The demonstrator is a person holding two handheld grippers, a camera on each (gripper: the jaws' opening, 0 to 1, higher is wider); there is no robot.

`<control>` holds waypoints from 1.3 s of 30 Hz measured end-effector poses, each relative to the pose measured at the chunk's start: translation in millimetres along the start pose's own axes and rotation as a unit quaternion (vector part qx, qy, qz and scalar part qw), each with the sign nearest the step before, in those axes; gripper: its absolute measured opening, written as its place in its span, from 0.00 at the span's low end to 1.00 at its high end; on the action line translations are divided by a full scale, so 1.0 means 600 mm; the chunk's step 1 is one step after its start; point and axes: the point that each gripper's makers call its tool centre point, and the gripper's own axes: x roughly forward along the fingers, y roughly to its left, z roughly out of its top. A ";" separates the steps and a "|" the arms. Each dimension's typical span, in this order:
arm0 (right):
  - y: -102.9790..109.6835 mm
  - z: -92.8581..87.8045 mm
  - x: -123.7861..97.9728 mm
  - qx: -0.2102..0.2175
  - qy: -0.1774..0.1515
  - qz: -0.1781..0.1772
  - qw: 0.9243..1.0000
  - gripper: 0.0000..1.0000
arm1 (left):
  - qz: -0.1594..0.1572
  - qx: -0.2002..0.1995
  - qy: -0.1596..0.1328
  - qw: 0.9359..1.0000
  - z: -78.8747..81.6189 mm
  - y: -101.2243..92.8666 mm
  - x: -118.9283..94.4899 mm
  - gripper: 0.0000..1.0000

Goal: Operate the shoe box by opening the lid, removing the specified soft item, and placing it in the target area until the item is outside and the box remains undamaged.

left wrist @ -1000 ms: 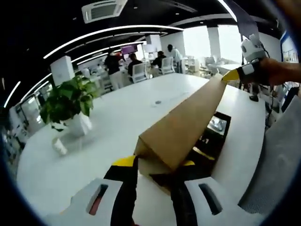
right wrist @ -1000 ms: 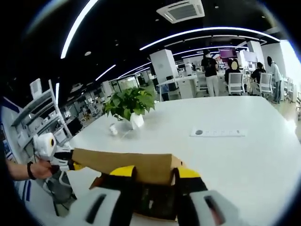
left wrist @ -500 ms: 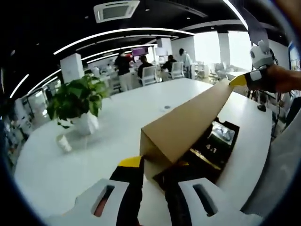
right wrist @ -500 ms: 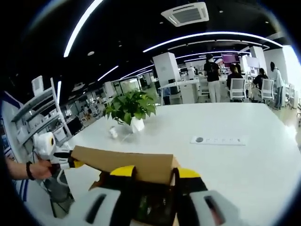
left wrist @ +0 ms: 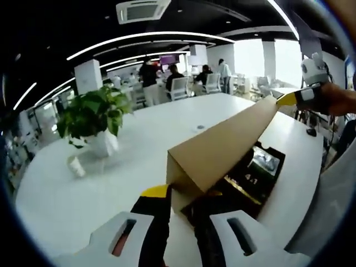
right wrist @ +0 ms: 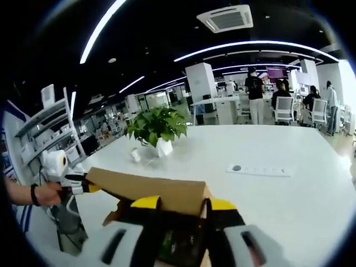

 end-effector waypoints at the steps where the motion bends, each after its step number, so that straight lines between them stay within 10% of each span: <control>1: 0.000 0.003 -0.002 0.000 -0.005 0.002 1.000 0.28 | 0.000 0.000 0.000 1.000 0.000 0.001 0.000 0.12; 14: -0.025 -0.034 -0.016 -0.031 0.014 -0.004 0.999 0.27 | 0.002 -0.002 0.002 1.000 0.005 0.005 0.003 0.11; 39: -0.111 -0.106 0.088 0.026 0.070 -0.081 0.994 0.14 | 0.001 -0.011 0.000 1.000 0.021 0.026 0.017 0.09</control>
